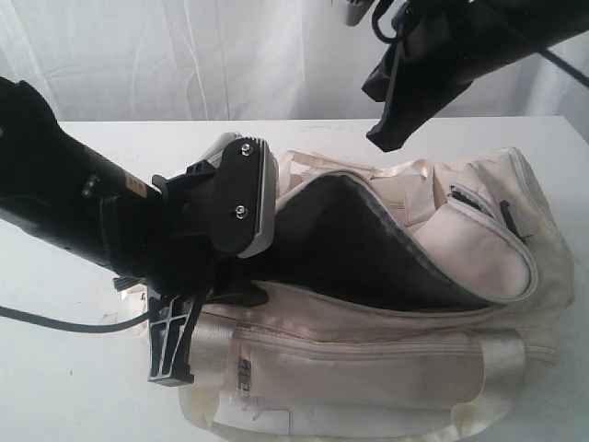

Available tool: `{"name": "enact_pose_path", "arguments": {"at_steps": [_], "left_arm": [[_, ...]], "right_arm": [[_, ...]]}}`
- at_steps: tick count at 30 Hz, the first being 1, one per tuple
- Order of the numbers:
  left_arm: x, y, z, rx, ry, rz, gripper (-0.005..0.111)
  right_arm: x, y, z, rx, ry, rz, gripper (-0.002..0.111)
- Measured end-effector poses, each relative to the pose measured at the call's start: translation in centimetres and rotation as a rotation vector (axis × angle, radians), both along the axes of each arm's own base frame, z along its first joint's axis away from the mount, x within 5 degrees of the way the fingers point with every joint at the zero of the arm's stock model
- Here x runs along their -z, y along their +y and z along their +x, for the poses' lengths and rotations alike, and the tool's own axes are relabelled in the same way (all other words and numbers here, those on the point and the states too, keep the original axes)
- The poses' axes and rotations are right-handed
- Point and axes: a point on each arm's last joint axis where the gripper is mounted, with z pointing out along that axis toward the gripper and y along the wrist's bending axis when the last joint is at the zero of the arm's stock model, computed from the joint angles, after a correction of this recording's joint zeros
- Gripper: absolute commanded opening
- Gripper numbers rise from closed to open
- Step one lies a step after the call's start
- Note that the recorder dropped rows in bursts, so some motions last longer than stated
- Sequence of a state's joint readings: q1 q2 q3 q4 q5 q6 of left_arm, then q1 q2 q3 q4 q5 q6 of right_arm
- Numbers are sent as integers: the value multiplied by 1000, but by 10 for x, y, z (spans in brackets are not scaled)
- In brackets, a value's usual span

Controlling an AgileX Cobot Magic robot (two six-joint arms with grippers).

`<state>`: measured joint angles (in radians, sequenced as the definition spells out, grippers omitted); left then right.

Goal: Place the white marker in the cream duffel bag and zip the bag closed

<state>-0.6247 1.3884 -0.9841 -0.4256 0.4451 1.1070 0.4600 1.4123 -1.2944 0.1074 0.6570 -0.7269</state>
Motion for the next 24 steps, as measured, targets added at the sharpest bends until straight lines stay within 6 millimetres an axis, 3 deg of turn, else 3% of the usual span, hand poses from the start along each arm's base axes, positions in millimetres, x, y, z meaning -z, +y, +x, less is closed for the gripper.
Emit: {"name": "enact_pose_path", "arguments": {"at_steps": [4, 7, 16, 24], "left_arm": [[0, 0, 0, 0, 0, 0, 0], [0, 0, 0, 0, 1, 0, 0], [0, 0, 0, 2, 3, 2, 0], [0, 0, -1, 5, 8, 4, 0]], "right_arm": [[-11, -5, -19, -1, 75, 33, 38], [-9, -4, -27, -13, 164, 51, 47], [-3, -2, -33, -21, 277, 69, 49], [24, 0, -34, -10, 366, 61, 49]]}}
